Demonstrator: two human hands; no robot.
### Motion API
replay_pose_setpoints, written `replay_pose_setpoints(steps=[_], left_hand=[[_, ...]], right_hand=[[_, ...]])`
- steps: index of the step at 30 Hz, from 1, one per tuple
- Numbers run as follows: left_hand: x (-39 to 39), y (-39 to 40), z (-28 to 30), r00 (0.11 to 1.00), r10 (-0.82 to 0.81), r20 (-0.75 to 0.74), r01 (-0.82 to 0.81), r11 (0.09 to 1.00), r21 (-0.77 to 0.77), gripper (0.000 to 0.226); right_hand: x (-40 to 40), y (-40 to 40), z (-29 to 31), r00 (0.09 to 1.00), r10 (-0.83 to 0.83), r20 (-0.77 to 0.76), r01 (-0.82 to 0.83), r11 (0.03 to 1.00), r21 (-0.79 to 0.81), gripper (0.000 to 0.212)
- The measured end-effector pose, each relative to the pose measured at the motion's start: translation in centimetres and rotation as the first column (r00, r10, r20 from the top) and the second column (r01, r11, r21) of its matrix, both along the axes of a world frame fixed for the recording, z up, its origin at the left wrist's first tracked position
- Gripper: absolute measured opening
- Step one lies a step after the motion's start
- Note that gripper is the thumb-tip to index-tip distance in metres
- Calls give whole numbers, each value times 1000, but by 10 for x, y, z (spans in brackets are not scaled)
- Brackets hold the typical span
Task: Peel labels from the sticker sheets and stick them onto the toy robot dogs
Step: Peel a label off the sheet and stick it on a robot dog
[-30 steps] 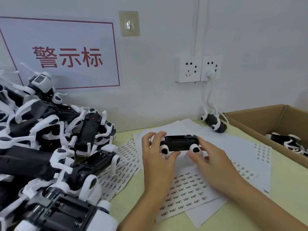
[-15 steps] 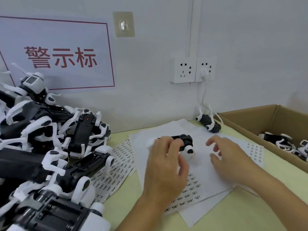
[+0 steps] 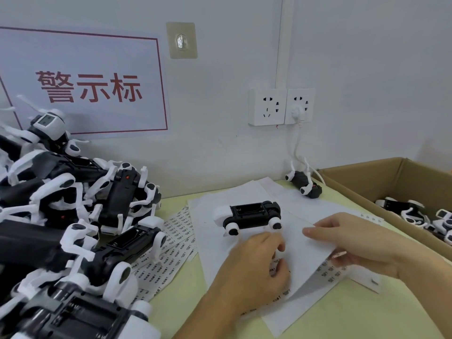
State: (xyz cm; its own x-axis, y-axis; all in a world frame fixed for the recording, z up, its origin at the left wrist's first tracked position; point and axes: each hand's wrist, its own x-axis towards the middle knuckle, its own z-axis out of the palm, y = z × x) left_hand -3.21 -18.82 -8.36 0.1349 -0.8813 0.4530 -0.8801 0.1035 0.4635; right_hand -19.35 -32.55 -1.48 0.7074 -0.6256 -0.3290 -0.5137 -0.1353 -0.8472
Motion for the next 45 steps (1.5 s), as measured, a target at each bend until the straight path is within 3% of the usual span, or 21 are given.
replay_pose_setpoints(steps=[2, 5, 7, 9, 11, 15, 23, 29, 32, 36, 38, 45], left_hand=[[1, 0, -1, 1000, 7, -18, -7, 1000, -20, 14], [2, 0, -1, 998, 6, -57, -8, 999, -36, 14], [3, -1, 0, 996, 5, -90, -10, 999, -52, 13], [5, -2, 0, 993, 21, -118, -29, 997, -65, 14], [5, -2, 0, 989, 24, -148, -34, 997, -65, 13], [5, -1, 3, 981, 21, -193, -35, 997, -66, 9], [0, 2, 5, 985, 71, 159, -49, 989, -140, 20], [1, 2, 10, 974, 129, 186, -102, 984, -149, 19], [4, -1, 12, 982, 164, 91, -158, 985, -69, 19], [4, -5, 14, 954, 155, -257, -148, 988, 47, 20], [2, -6, 15, 928, 101, -359, -88, 995, 53, 23], [2, -4, 10, 863, -56, -502, 85, 996, 36, 10]], right_hand=[[-1, 10, 6, 997, 38, 68, -48, 986, 158, 32], [2, 21, 1, 992, 16, 127, -54, 951, 304, 51], [3, 28, -8, 990, -1, 140, -46, 942, 332, 41], [7, 38, -18, 987, 5, 161, -59, 943, 327, 12], [8, 44, -30, 984, -28, 177, -34, 941, 338, 18], [9, 46, -36, 976, -113, 186, 27, 912, 410, 11], [8, 39, -38, 949, -188, 251, 47, 877, 479, 15], [8, 39, -39, 923, -252, 290, 77, 861, 503, 13], [8, 40, -38, 917, -260, 303, 76, 858, 507, 10], [8, 40, -36, 917, -262, 301, 69, 847, 527, 16], [7, 41, -36, 916, -266, 299, 72, 844, 531, 18], [10, 43, -39, 907, -290, 304, 121, 873, 472, 17]])
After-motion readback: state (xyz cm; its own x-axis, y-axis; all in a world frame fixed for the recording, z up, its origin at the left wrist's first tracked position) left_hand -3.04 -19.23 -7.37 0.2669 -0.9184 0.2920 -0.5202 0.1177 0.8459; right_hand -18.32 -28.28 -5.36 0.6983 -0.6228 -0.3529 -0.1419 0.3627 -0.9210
